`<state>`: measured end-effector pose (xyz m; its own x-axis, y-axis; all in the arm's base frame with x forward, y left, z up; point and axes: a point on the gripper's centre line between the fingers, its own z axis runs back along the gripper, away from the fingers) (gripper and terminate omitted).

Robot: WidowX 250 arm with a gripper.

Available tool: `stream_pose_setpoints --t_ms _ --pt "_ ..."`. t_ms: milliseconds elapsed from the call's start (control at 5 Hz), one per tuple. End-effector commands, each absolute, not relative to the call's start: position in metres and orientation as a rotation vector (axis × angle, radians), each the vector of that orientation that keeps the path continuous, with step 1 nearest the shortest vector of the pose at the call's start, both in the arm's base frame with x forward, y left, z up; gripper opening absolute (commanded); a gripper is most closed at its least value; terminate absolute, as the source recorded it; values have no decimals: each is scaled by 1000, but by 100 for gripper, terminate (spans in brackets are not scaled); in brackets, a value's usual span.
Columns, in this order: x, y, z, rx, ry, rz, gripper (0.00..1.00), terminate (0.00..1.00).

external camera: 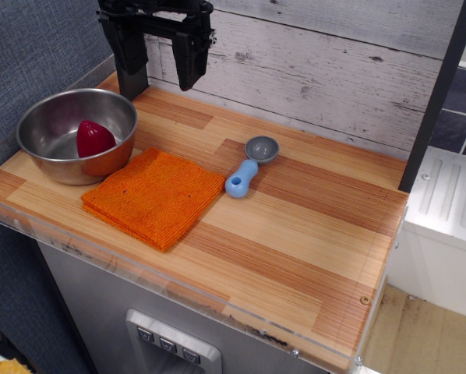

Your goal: Rotate the orange rag so that the corners touch the silver pan and the blue spoon.

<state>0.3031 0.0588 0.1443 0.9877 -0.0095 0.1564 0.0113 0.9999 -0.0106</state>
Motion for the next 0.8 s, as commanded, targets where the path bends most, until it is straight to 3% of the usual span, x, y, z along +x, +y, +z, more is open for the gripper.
stream_pose_setpoints --t_ms 0,600 --pt "303 59 144 -11 -157 -10 100 0" --pt "347 17 61 32 -126 -35 100 0"
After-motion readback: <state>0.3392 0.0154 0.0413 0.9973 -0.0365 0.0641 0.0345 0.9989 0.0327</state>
